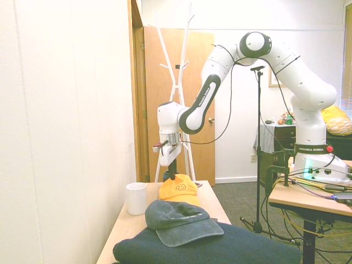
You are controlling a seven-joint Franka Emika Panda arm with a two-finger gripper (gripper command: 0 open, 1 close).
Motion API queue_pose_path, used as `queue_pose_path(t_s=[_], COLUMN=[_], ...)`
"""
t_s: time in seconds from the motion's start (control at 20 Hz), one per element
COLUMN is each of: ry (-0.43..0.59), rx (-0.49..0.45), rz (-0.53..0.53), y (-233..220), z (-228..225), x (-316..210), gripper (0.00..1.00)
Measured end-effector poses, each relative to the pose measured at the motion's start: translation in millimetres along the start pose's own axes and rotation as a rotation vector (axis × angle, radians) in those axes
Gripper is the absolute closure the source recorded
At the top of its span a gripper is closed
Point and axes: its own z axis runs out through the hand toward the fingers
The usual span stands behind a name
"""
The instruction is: Hang the cap
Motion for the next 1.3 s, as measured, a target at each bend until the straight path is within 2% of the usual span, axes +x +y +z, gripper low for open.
queue_pose_path(t_s=[0.25,0.55,0.7,0.85,1.1,1.3], ry=[0.018,0.153,0.295,0.462,0.733,0.883], rx=[-0.015,-0.055,-0.082,-0.162,-0.265,-0.300], rz=[-0.008,-0.114,-0.142,-0.150,-0.091,-0.046], y=[3.3,6.2,18.4,42.1,91.0,117.3], z=[-12.6,-120.1,-175.9,-235.7,-340.3,-425.2], x=[5.4,-18.2,-26.7,-19.7,8.7,27.9], gripper=[1.00,1.00,1.00,1.00,1.00,1.00])
